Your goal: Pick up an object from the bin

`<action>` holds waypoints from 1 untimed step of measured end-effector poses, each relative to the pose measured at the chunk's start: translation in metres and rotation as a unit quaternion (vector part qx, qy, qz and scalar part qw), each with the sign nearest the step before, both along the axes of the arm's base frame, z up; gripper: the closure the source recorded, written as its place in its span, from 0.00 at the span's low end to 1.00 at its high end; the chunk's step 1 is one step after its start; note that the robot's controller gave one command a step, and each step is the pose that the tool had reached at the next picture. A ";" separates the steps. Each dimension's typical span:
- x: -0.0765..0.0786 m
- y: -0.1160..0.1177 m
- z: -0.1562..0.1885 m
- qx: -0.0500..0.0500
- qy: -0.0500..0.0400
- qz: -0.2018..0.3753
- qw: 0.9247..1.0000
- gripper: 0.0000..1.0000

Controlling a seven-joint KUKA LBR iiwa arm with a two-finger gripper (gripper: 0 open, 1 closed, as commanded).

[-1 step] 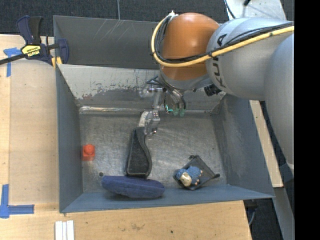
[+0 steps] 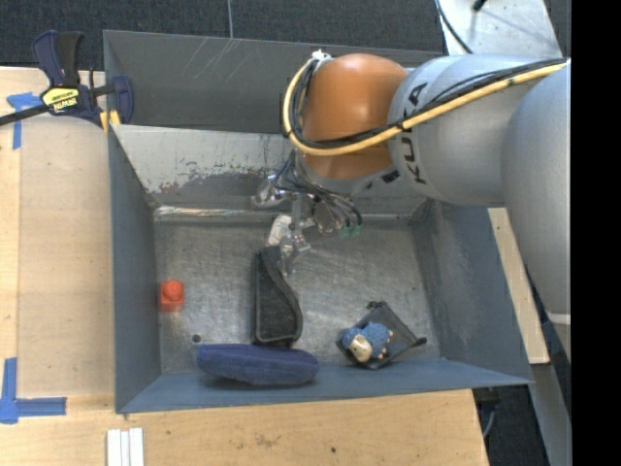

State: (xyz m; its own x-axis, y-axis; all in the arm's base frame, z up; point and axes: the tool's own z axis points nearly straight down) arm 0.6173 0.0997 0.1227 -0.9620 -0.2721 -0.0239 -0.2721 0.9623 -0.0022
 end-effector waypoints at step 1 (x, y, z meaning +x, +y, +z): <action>-0.007 0.002 -0.014 -0.003 0.008 0.104 0.995 0.00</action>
Offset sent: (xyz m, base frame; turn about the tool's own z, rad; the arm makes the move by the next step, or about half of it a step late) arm -0.0187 0.0142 -0.0527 -0.5911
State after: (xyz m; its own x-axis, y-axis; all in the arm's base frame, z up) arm 0.6105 0.1016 0.1091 -0.8854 -0.4648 -0.0068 -0.4648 0.8854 -0.0013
